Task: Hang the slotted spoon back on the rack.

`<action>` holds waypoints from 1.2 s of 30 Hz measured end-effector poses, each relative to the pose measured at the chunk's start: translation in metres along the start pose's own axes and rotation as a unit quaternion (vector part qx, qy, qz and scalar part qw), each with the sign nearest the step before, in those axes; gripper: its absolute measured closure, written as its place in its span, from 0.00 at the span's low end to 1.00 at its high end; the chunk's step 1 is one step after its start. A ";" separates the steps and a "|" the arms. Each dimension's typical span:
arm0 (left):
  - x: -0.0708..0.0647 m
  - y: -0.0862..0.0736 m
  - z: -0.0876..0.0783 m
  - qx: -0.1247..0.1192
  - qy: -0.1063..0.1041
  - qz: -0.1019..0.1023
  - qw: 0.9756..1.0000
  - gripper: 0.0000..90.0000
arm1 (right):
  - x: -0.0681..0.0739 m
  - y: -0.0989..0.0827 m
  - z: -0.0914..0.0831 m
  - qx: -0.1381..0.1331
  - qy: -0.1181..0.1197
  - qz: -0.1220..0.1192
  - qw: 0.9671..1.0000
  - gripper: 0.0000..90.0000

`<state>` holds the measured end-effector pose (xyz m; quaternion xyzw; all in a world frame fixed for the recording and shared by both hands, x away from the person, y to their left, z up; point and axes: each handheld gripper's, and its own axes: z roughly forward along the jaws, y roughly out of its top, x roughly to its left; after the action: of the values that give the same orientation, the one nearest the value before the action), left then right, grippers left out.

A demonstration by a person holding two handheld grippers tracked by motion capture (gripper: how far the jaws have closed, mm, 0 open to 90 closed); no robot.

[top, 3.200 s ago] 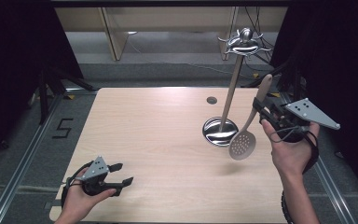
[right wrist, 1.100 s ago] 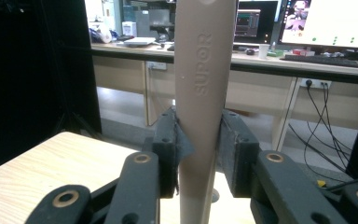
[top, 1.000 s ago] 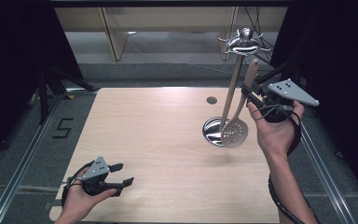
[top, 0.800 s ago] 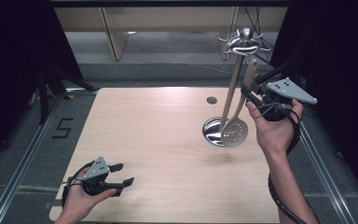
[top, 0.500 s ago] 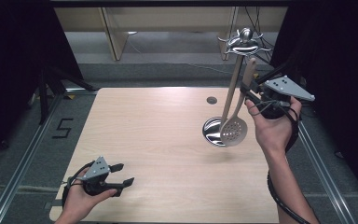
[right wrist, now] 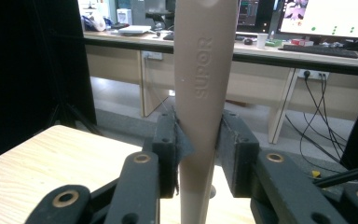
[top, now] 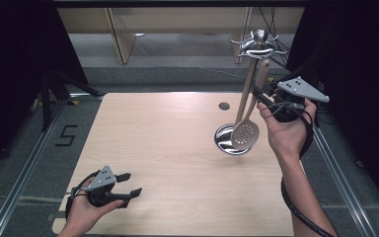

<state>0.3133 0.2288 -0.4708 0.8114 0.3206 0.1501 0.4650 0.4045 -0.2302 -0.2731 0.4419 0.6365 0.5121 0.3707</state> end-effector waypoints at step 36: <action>-0.001 -0.001 0.002 0.002 -0.006 -0.008 1.000 0.34 | -0.003 -0.042 -0.021 0.040 0.010 0.014 0.999 0.50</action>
<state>0.3128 0.2271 -0.4722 0.8106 0.3249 0.1411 0.4663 0.3785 -0.2431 -0.3104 0.4599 0.6542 0.4956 0.3390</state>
